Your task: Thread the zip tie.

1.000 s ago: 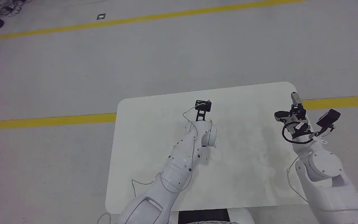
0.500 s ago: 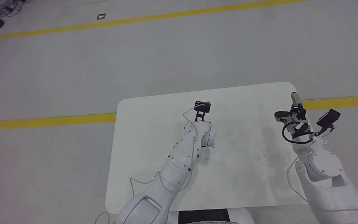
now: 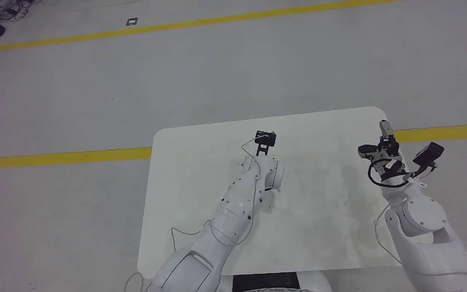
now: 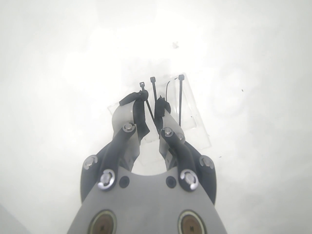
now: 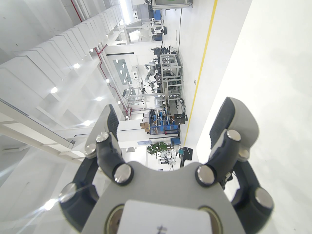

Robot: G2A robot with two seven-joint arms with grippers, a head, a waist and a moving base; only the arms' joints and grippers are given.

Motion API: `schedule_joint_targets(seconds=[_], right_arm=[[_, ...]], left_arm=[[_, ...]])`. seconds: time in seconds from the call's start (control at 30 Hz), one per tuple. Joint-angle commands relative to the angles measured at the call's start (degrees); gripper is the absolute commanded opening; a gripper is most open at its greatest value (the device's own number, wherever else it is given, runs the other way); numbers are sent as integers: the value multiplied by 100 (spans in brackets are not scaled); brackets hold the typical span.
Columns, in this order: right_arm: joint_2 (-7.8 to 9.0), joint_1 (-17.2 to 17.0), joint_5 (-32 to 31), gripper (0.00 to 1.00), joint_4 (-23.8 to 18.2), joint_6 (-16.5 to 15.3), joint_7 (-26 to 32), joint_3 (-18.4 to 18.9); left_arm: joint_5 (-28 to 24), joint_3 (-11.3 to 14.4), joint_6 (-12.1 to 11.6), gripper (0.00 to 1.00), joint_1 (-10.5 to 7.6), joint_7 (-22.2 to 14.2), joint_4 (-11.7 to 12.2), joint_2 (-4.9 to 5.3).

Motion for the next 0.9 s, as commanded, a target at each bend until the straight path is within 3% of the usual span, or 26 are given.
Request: schedule_joint_targets(seconds=[0.0, 0.27, 0.4, 0.53, 0.6, 0.87], right_arm=[[0, 0, 0, 100, 0, 0, 0, 0], [0, 0, 0, 100, 0, 0, 0, 0], [0, 0, 0, 100, 0, 0, 0, 0], [0, 0, 0, 100, 0, 0, 0, 0], [0, 0, 0, 100, 0, 0, 0, 0], [0, 0, 0, 100, 0, 0, 0, 0]], left_arm=[[0, 0, 0, 11, -35, 0, 60, -10], [0, 5, 0, 15, -147, -5, 225, -56], [0, 10, 0, 11, -184, -17, 280, -71], [0, 18, 0, 0, -201, -10, 303, -82], [0, 19, 0, 0, -207, -9, 314, -84], [0, -14, 0, 0, -118, -22, 141, -62]])
